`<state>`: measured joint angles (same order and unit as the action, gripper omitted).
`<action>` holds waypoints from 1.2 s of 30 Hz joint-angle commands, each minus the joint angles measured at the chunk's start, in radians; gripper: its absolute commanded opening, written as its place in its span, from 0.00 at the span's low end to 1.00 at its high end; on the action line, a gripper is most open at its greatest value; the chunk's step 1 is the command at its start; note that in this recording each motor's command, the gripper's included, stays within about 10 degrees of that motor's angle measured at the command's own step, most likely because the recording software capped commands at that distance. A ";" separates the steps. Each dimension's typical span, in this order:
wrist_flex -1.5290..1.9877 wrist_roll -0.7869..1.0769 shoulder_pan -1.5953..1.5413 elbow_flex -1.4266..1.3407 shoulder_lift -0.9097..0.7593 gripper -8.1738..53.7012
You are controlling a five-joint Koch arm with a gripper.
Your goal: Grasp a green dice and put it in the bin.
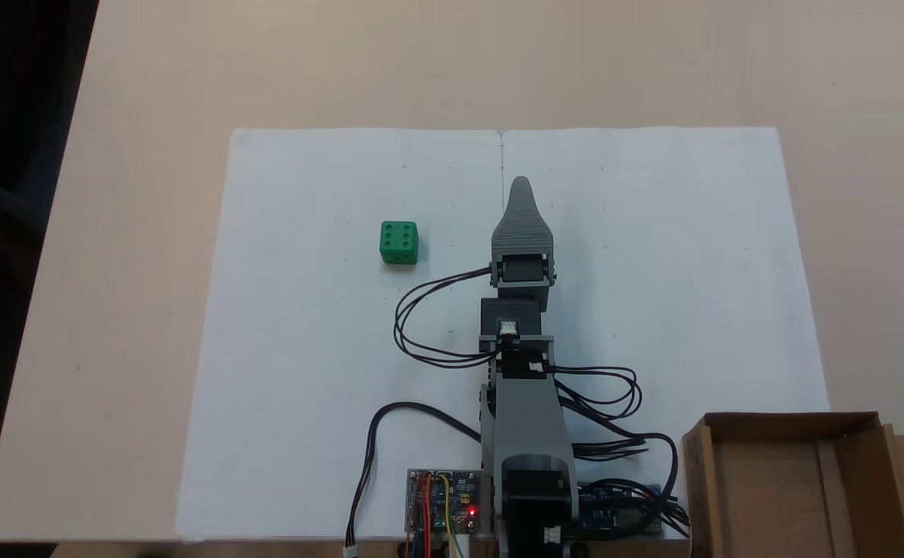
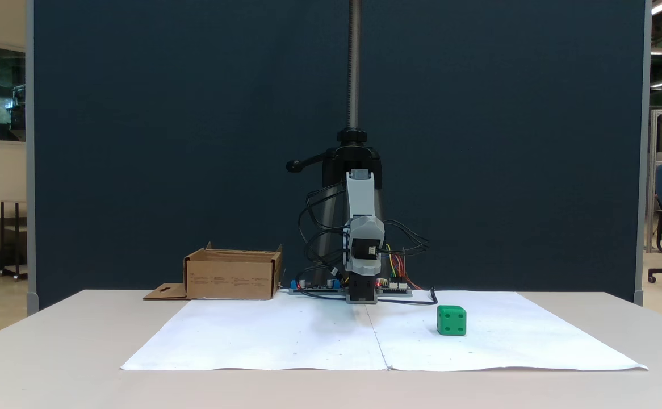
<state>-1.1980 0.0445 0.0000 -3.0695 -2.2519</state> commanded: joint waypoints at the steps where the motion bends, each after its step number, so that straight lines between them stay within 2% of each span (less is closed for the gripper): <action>1: -0.086 -0.017 0.006 -0.061 -0.103 0.84; 15: -0.087 -0.017 0.008 -0.061 -0.104 0.84; 26: -0.078 -0.012 -0.002 -0.051 -0.103 0.80; 28: -0.063 -0.011 -0.003 -0.044 -0.103 0.75; 36: 0.310 -0.011 -0.021 0.106 -0.103 0.75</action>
<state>-0.9311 0.0445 -0.0046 -3.0158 -2.2519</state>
